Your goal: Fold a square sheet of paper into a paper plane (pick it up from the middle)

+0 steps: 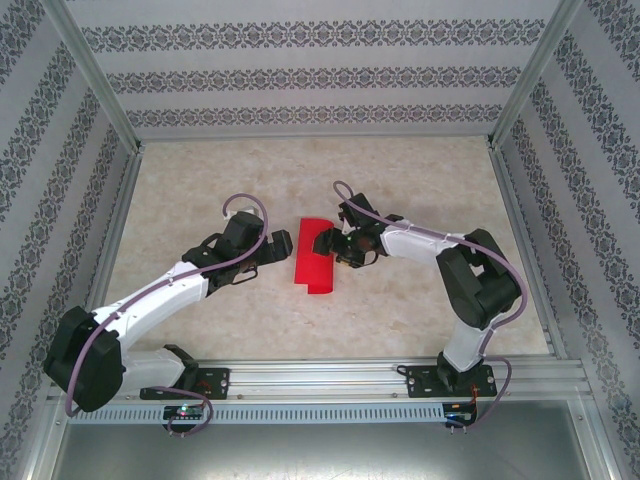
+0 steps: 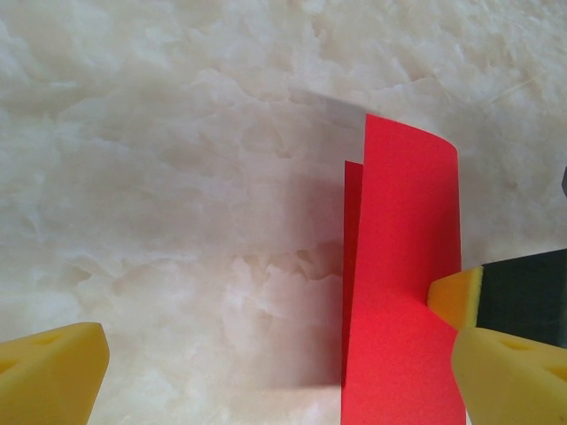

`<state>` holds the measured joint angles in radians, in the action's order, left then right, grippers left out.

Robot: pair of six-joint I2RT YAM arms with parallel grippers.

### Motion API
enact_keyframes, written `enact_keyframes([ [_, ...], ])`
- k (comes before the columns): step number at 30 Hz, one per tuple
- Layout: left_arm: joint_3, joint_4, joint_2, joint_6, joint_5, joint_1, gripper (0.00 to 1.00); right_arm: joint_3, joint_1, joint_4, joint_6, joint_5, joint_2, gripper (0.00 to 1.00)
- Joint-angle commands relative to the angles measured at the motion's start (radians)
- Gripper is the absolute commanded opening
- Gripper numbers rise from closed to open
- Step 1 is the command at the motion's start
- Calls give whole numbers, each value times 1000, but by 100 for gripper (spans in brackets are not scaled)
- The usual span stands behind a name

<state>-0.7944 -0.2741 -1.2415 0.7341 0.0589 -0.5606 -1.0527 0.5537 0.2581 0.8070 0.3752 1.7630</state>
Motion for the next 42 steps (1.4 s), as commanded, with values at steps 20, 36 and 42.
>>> enact_keyframes([
  [20,-70,23,-93,26,-117,11,100,-154,20,333,-151,-222,83,77],
  [36,-67,3,-81,31,-96,11,100,-151,28,299,-98,-234,107,83],
  [42,-70,8,-87,27,-105,11,100,-160,34,309,-102,-230,133,85],
])
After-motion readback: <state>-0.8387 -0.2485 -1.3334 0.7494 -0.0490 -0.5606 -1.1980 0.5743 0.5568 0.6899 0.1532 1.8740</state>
